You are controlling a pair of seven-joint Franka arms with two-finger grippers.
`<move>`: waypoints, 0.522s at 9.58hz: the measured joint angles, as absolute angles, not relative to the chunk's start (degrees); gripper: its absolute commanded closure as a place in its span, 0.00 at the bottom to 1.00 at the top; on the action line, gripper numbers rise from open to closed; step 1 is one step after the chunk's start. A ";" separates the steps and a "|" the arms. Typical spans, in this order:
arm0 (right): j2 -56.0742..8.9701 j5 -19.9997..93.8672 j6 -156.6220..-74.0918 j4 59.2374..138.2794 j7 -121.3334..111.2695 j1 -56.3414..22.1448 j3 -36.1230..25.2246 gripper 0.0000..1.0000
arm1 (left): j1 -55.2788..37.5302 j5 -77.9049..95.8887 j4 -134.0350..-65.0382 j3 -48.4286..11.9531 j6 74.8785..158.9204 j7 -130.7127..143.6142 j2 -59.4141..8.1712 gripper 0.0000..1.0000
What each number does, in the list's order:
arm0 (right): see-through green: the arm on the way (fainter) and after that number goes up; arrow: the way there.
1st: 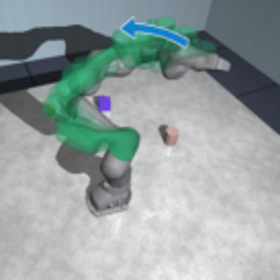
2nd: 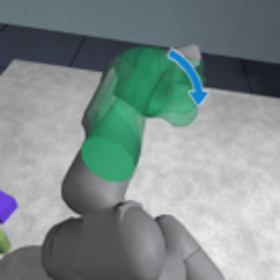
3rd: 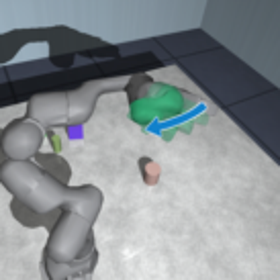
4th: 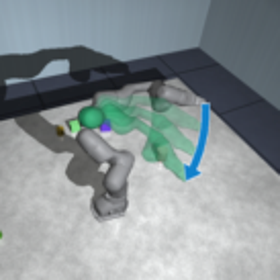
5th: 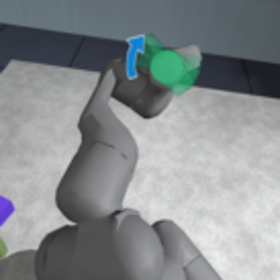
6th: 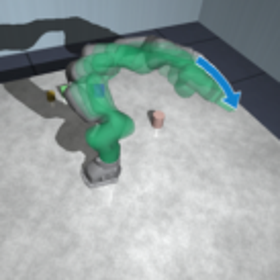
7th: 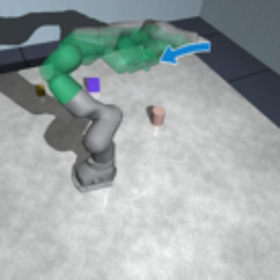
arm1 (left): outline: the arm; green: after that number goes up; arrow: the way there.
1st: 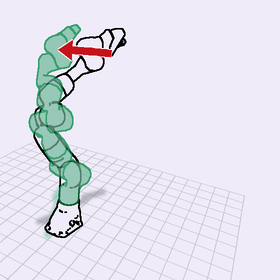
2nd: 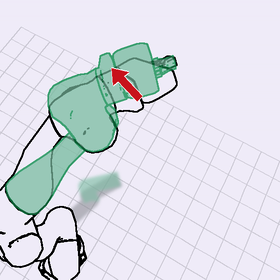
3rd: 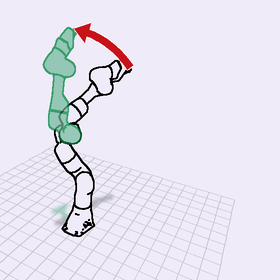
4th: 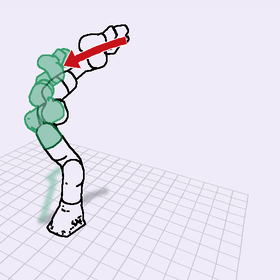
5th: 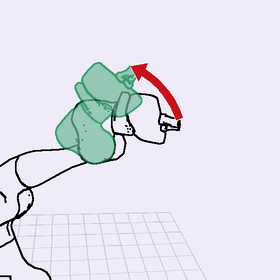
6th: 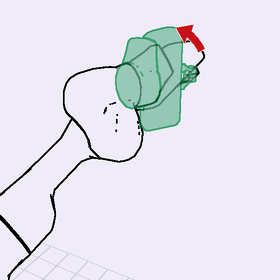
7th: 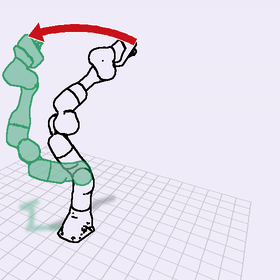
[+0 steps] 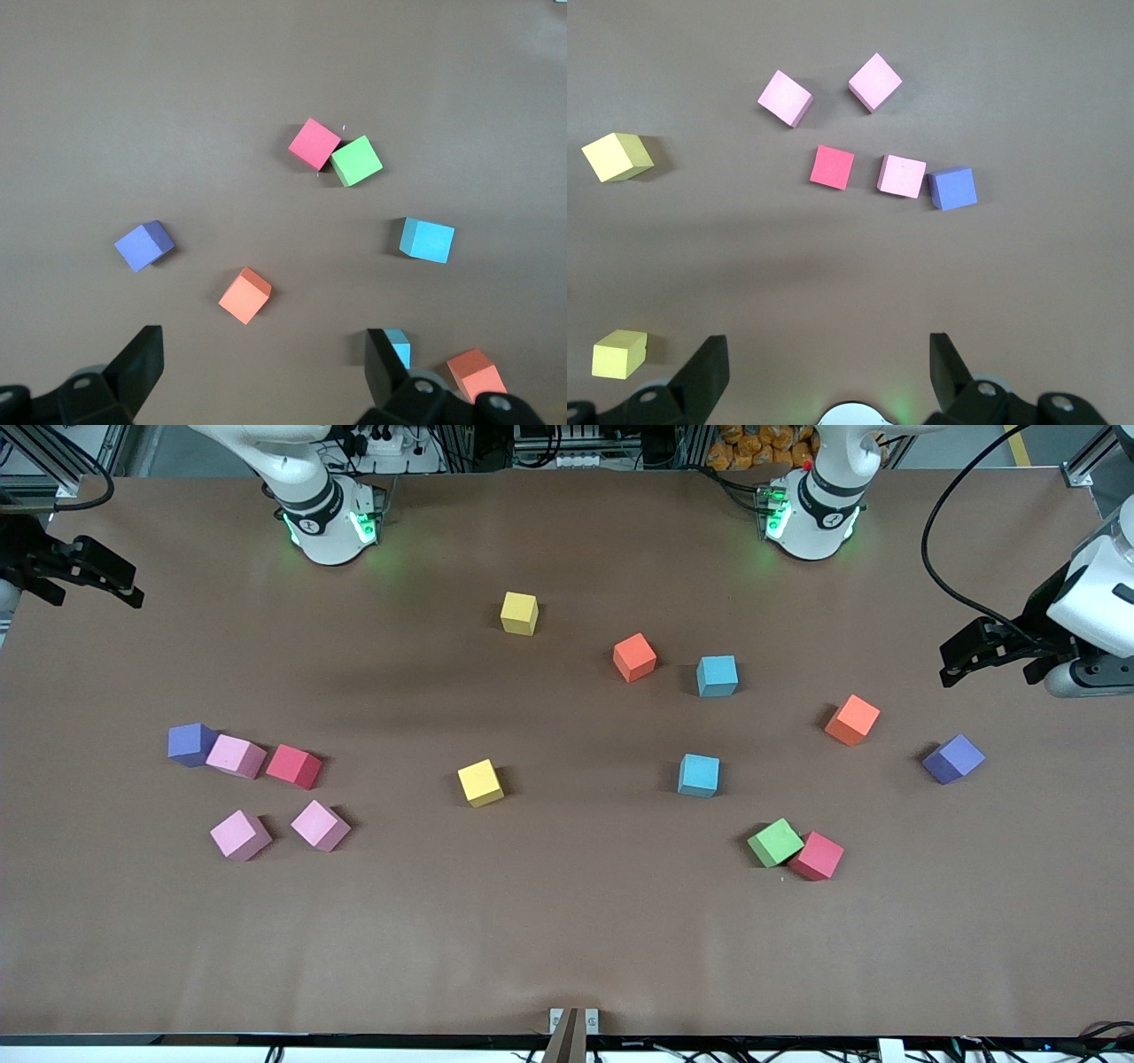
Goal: Form number 2 with 11 blocks
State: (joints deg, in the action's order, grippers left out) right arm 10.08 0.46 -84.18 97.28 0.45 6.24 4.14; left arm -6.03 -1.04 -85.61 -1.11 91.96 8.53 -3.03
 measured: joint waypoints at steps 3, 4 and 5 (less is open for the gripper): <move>10.08 0.46 -84.18 97.28 0.46 6.24 4.14 0.00 | -5.99 -1.04 -85.61 -1.06 91.96 8.53 -3.03 0.00; 10.08 0.46 -84.18 97.28 0.46 6.24 4.14 0.00 | -6.08 -1.04 -85.61 -1.09 91.93 8.47 -3.03 0.00; 10.08 0.46 -84.18 97.28 0.46 6.24 4.13 0.00 | -6.27 -1.02 -85.64 -1.50 91.90 8.30 -3.04 0.00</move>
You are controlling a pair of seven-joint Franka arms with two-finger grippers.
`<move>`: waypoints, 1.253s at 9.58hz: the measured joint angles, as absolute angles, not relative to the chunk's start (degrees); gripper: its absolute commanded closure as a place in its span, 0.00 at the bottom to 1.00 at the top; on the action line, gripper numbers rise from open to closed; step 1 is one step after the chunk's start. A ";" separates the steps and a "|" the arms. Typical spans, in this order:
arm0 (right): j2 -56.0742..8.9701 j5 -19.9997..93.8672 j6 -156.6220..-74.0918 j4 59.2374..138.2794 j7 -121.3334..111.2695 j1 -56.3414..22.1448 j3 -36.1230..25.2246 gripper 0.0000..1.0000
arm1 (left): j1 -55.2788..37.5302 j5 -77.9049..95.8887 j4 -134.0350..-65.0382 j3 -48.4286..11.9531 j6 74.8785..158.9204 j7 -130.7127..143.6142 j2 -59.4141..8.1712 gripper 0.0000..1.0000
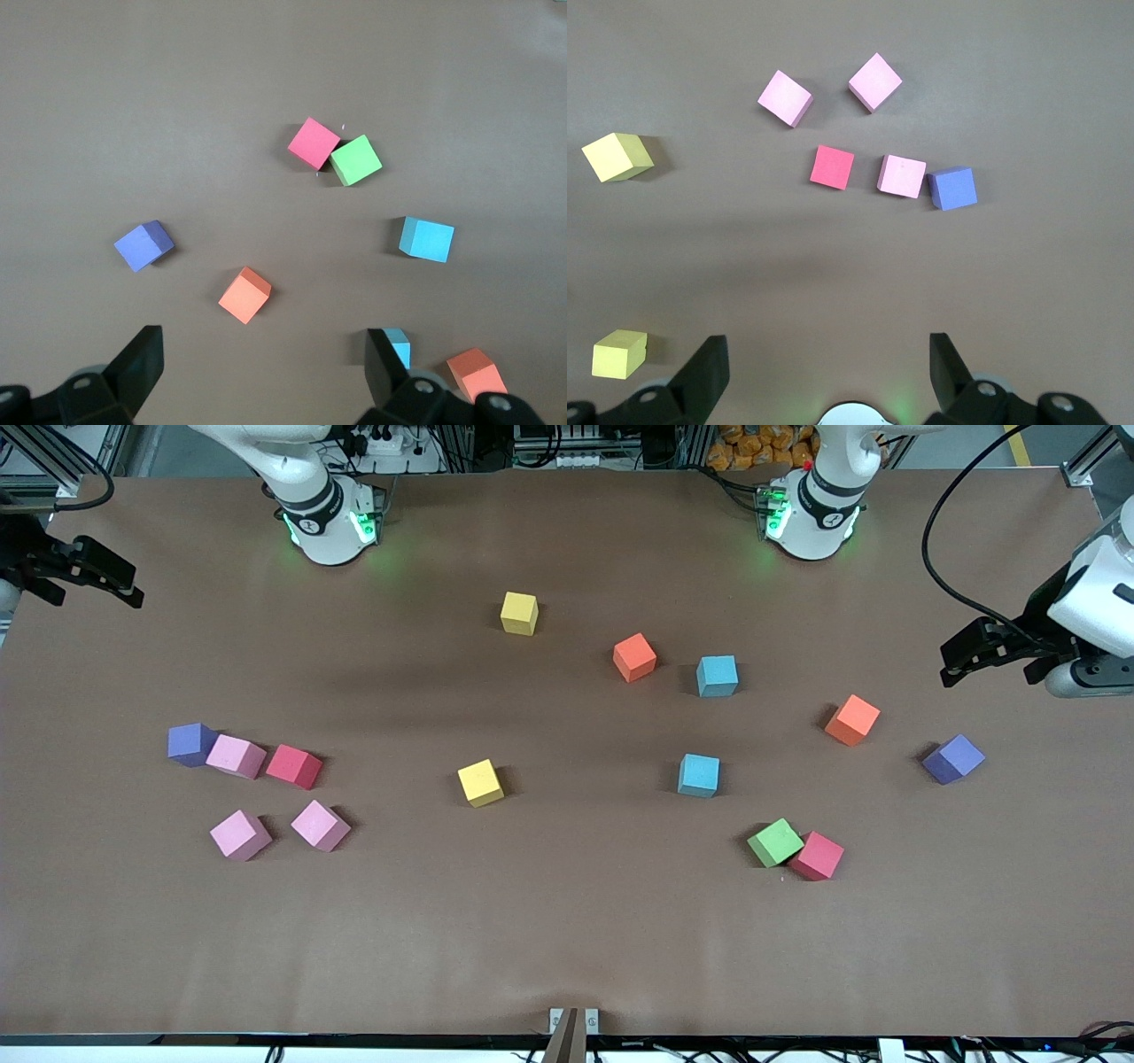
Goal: Form number 2 with 11 blocks
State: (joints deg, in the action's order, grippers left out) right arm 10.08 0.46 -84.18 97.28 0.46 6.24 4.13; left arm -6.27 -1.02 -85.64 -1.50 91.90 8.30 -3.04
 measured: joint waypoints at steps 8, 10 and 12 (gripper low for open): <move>9.33 0.54 -83.51 97.33 -0.04 5.86 4.75 0.00 | -11.75 2.35 -90.87 -9.81 92.39 15.57 -5.77 0.00; 7.15 0.56 -83.46 97.35 -0.87 5.44 4.77 0.00 | -13.46 2.35 -91.94 -14.03 93.73 24.73 -7.35 0.00; 5.13 0.57 -83.48 97.35 -0.87 4.78 4.78 0.00 | -16.67 2.35 -94.94 -15.32 96.80 33.11 -8.72 0.00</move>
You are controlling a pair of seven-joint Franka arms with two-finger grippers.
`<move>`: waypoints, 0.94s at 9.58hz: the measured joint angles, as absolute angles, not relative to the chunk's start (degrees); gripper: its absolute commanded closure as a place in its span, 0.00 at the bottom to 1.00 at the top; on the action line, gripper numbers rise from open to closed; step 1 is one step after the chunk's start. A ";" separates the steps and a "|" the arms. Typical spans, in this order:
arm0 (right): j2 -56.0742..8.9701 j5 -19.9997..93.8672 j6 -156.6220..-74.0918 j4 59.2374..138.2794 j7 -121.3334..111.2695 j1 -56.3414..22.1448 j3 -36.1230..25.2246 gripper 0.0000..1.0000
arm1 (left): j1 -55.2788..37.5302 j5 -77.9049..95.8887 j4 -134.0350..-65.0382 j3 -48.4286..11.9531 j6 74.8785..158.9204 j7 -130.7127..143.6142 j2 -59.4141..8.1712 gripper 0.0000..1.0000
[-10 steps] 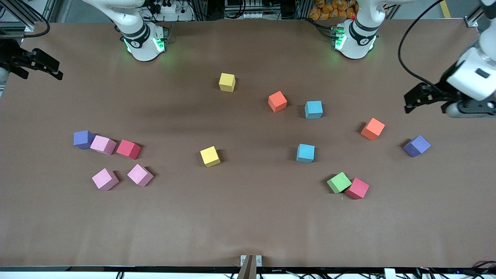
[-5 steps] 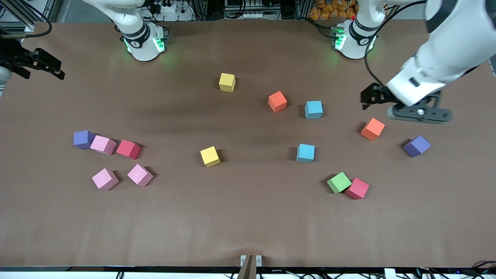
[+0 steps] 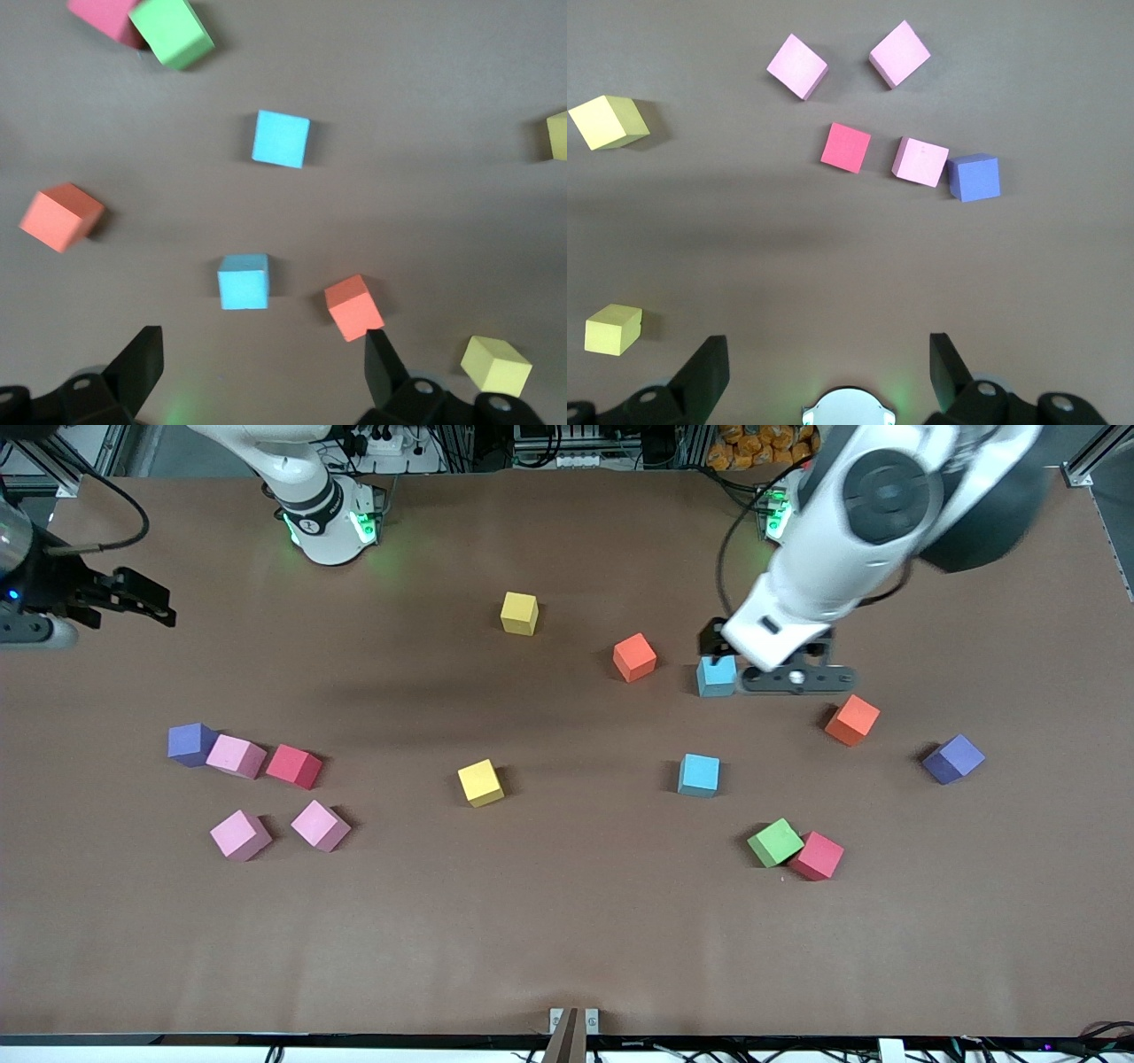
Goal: Form number 2 with 11 blocks
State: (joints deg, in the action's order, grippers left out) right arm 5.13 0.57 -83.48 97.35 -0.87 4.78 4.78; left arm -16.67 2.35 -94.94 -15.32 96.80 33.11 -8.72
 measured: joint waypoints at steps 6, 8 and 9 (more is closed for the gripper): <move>-0.69 3.97 -86.57 97.35 -2.94 4.66 4.78 0.00 | -17.78 2.69 -108.78 -22.70 109.13 52.39 -9.39 0.00; -5.13 4.55 -89.37 97.14 -3.63 3.91 4.79 0.00 | -18.34 4.05 -111.56 -22.73 111.54 55.37 -9.86 0.00; -7.10 4.55 -91.24 96.91 -3.65 3.15 4.80 0.00 | -19.55 4.20 -112.13 -22.75 112.68 59.16 -10.62 0.00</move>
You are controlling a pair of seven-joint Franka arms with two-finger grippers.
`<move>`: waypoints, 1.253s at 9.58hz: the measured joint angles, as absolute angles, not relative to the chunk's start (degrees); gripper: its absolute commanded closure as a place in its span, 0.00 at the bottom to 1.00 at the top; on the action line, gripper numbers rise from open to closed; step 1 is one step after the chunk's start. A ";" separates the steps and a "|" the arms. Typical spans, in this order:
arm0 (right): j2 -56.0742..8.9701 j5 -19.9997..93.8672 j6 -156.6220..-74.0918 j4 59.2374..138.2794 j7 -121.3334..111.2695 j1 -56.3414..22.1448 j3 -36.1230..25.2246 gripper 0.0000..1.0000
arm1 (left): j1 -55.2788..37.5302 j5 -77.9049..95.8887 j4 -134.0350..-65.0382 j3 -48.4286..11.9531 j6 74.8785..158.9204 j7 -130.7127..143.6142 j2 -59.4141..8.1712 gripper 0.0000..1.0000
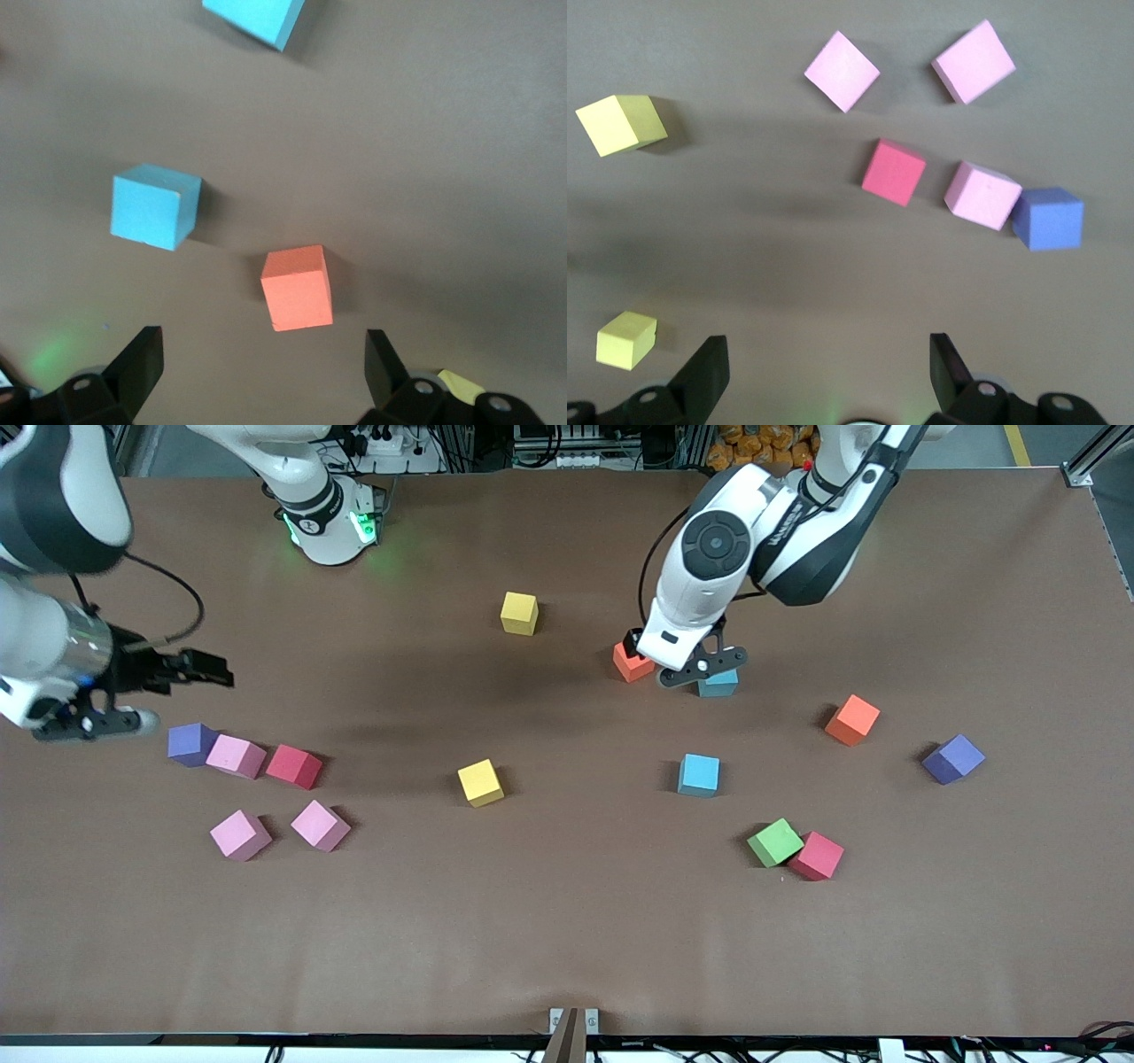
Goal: Form number 2 with 11 blocks
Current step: 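Grasp the yellow block with the left gripper while the right grasps pink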
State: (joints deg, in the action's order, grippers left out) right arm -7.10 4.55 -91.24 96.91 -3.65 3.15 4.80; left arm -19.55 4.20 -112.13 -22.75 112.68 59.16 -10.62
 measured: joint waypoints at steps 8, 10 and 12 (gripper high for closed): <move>-24.05 4.51 -113.29 95.86 -18.78 -2.52 4.69 0.00 | -27.44 5.55 -112.87 -22.60 120.21 75.01 -17.35 0.00; -28.28 4.50 -119.63 95.81 -30.39 -2.10 4.44 0.00 | -32.92 10.04 -112.88 -20.21 124.74 82.38 -18.95 0.00; -31.47 4.50 -124.33 95.74 -40.09 -2.00 4.28 0.00 | -36.84 12.67 -112.85 -18.67 128.59 90.59 -20.79 0.00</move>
